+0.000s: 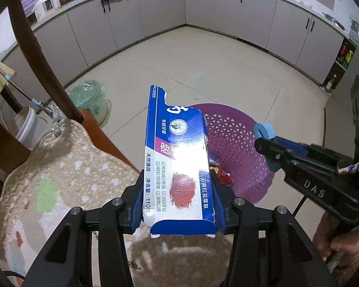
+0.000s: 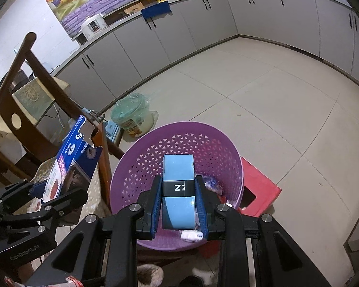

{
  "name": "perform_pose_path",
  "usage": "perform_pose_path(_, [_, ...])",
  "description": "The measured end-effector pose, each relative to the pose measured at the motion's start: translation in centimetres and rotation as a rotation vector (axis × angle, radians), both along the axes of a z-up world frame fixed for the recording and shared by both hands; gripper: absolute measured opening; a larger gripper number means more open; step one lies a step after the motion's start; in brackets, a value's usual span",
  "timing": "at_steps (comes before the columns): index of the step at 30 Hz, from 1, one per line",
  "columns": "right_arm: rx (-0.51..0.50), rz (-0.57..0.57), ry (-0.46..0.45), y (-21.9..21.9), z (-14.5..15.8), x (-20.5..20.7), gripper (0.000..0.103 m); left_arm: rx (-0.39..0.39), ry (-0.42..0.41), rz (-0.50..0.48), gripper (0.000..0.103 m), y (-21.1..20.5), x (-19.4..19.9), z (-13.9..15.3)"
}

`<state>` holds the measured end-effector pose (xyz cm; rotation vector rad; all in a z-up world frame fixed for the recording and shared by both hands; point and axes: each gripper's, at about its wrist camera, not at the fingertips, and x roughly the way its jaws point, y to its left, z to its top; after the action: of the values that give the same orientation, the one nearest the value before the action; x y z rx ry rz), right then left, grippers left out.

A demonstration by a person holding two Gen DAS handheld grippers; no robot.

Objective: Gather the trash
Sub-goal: 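Open both tools over the basket to drop the two boxes in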

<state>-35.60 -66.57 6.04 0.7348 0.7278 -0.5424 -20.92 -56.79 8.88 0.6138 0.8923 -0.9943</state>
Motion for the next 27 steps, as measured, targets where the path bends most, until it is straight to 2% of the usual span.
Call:
perform_pose_path(15, [0.037,-0.021,0.018,-2.8,-2.4,1.5,0.029,0.013,0.028,-0.037,0.047,-4.9,1.7,-2.3])
perform_pose_path(19, [0.038,-0.025,0.011,-3.3,-2.8,1.6,0.032,0.001,0.035,-0.043,0.065,-4.9,2.3,-2.7])
perform_pose_path(20, [0.037,-0.027,0.012,-3.4,-2.8,1.7,0.034,-0.005,0.035,-0.045,0.066,-4.9,2.2,-2.6])
perform_pose_path(22, [0.035,-0.038,0.011,-3.4,-2.9,1.5,0.044,-0.009,0.032,-0.053,0.066,-4.8,2.1,-2.5])
perform_pose_path(27, [0.036,-0.063,0.010,-3.3,-2.5,1.0,0.048,-0.031,0.001,-0.049,0.071,-3.5,1.9,-1.5])
